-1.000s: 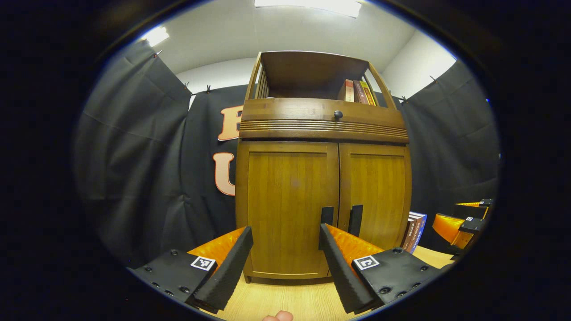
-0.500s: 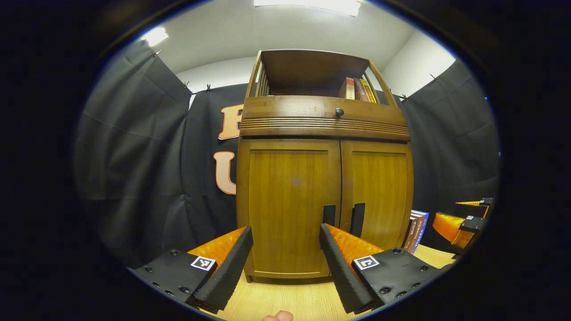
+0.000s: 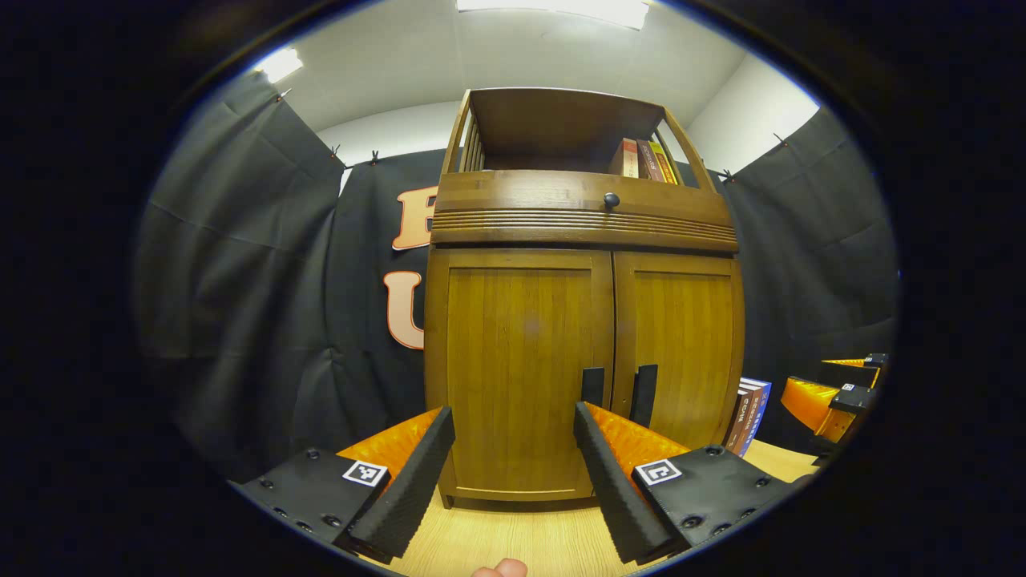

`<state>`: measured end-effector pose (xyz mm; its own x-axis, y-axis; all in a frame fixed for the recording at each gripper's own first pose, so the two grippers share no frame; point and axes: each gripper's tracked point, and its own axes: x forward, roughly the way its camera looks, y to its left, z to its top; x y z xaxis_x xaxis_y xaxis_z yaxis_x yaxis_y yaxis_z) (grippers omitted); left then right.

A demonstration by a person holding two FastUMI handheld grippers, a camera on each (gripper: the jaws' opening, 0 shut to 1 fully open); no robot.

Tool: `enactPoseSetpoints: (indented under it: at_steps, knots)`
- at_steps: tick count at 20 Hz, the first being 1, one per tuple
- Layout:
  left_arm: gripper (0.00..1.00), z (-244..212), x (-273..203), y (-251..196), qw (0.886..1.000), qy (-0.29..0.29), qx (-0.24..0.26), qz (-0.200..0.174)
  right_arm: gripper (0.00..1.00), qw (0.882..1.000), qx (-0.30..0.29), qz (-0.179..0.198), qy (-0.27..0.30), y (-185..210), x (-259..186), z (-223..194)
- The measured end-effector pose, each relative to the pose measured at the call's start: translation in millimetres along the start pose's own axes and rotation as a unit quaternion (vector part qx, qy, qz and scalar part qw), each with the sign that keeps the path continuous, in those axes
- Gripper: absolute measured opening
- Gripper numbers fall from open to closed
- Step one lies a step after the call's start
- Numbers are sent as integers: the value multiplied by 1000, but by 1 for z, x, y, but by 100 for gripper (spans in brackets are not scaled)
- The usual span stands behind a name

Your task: Open the right door of the double-door shoe cabinet with the right hand, and open the left door with the left hand.

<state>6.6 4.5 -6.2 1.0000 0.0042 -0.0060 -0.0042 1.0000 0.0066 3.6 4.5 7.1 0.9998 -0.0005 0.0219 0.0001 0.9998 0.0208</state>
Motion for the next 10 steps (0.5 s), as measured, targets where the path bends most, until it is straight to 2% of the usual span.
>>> enactPoseSetpoints:
  at_steps: [3,6,10]
  knots:
    - [94,-2,1,1,1000,2,1,1,94,1000,5,6,3,3,6,-2]
    - [97,-3,1,2,1000,4,2,3,94,1000,-5,20,-3,11,23,4]
    - [95,-1,-2,4,1000,2,4,9,94,999,6,43,-12,28,52,16]
